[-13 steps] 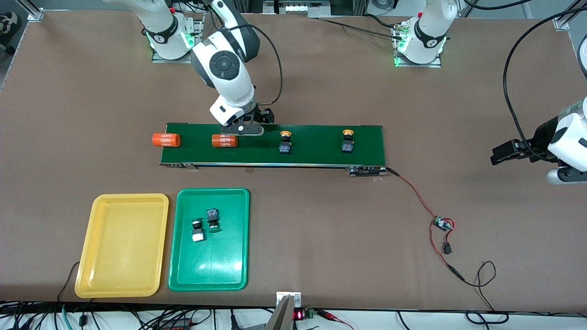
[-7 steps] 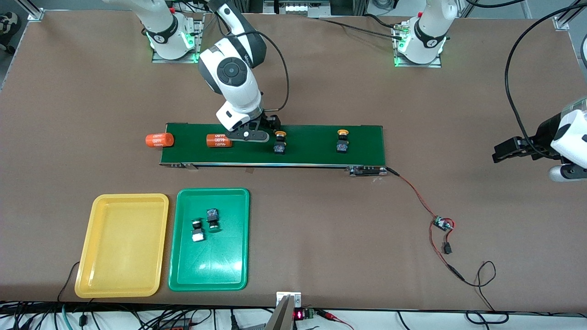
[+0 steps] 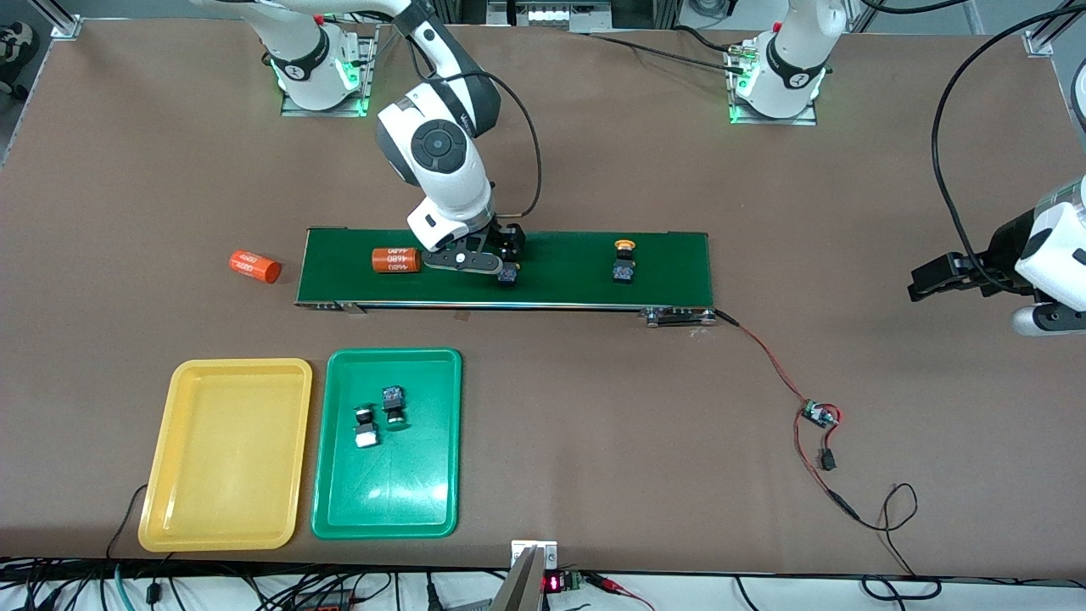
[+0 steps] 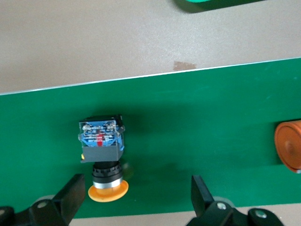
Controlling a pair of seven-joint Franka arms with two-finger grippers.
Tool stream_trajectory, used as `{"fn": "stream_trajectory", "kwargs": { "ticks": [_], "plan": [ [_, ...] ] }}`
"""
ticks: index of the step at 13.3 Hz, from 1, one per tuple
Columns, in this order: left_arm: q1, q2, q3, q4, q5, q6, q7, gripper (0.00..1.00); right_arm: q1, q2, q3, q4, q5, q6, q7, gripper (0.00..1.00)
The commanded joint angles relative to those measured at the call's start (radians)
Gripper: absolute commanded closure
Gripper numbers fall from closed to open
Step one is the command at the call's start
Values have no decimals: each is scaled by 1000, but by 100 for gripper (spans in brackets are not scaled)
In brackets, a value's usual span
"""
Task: Sort buttons by color to trays
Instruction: 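Grasp the orange-based button on the belt with the right gripper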
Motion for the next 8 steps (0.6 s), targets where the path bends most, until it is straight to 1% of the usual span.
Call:
{"fn": "stream_trajectory", "kwargs": {
  "ticks": [1,3,6,8],
  "plan": [
    [-6,-5,2,15,-9,-14,9,0,9,13,-4,27,10,-8,18,0],
    [-6,-8,2,12,-8,-25,8,0,9,26,-4,34,10,-5,19,0],
    [0,-8,7,12,-9,-71,11,0,9,71,-4,71,8,-5,21,0],
    [0,-8,7,10,-8,-77,11,0,9,106,-4,92,5,-5,18,0]
  ]
}}
